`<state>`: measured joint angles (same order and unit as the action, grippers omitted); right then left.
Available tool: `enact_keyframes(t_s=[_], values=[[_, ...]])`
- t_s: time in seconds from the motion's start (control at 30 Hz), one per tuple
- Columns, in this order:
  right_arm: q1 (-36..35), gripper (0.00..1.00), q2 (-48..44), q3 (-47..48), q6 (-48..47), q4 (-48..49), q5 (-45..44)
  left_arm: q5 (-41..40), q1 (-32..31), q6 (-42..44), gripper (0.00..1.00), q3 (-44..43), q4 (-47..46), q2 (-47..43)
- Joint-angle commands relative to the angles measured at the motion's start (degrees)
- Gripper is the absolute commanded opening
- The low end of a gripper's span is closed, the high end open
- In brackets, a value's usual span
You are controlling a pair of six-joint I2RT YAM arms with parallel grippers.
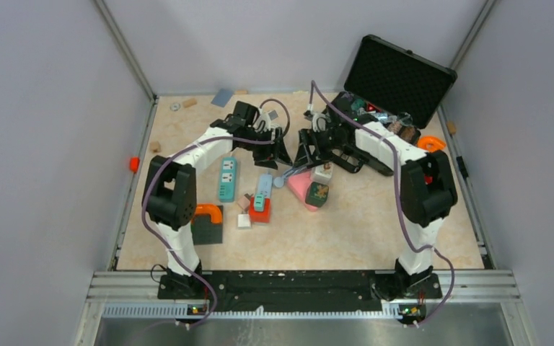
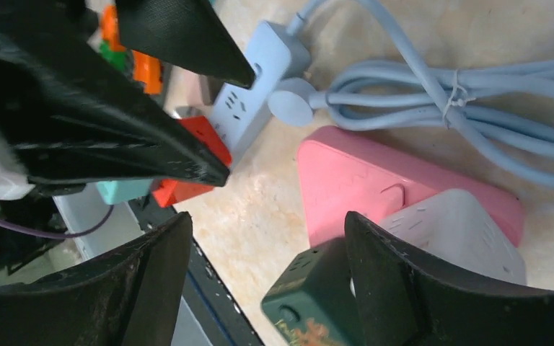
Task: Insert the plug
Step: Place the socket at the center of the board, then move the socket to the center of the board.
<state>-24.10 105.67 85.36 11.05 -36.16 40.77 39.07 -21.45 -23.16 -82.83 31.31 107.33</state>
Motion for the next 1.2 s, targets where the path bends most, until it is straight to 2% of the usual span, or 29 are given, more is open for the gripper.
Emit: enact_keyframes(t_s=[0.0, 0.1, 0.27, 0.47, 0.53, 0.57, 0.67, 0.73, 0.8, 0.93, 1.07, 1.17], values=[[-0.8, 0.74, 6.0, 2.0, -2.9, -3.6, -0.5, -2.0, -0.8, 2.8, 0.66, -0.7, 0.7, 2.9], [-0.8, 0.72, 7.5, 0.6, -4.5, -8.7, -2.2, -4.6, -2.0, 4.2, 0.65, -3.5, 2.8, 6.1], [-0.5, 0.73, 3.9, -4.8, -4.3, -12.0, -6.6, -10.4, -4.0, 4.6, 0.65, -9.0, 4.9, 11.5], [0.4, 0.74, -1.4, -3.8, -3.2, -13.6, -8.4, -14.6, -6.2, 6.3, 0.53, -12.9, 7.2, 16.4], [1.4, 0.75, -2.6, -1.7, -2.4, -14.0, -8.4, -17.9, -7.7, 6.5, 0.44, -14.1, 7.9, 17.7], [2.2, 0.75, -3.1, -0.7, -2.2, -14.2, -8.4, -19.7, -8.4, 6.4, 0.37, -15.3, 8.7, 18.8], [3.9, 0.76, -4.1, 1.7, -1.9, -15.1, -8.3, -22.2, -9.2, 4.3, 0.03, -19.4, 10.8, 22.3], [4.9, 0.76, -4.4, 2.3, -2.2, -15.5, -8.2, -21.1, -8.3, 0.8, 0.00, -21.5, 10.5, 22.9], [5.5, 0.76, -4.8, 2.0, -2.6, -16.0, -8.4, -20.3, -6.7, -4.0, 0.00, -21.3, 7.7, 21.6], [6.6, 0.76, -6.2, -1.1, -2.4, -15.0, -8.5, -18.4, -1.9, -15.1, 0.00, -15.3, -4.5, 17.2], [7.2, 0.76, -7.5, -3.5, -1.8, -13.6, -8.1, -18.6, 1.5, -24.6, 0.00, -12.0, -12.9, 15.8], [7.2, 0.76, -8.1, -4.5, -1.6, -13.1, -8.3, -17.6, 2.3, -35.3, 0.00, -8.1, -28.0, 15.4]])
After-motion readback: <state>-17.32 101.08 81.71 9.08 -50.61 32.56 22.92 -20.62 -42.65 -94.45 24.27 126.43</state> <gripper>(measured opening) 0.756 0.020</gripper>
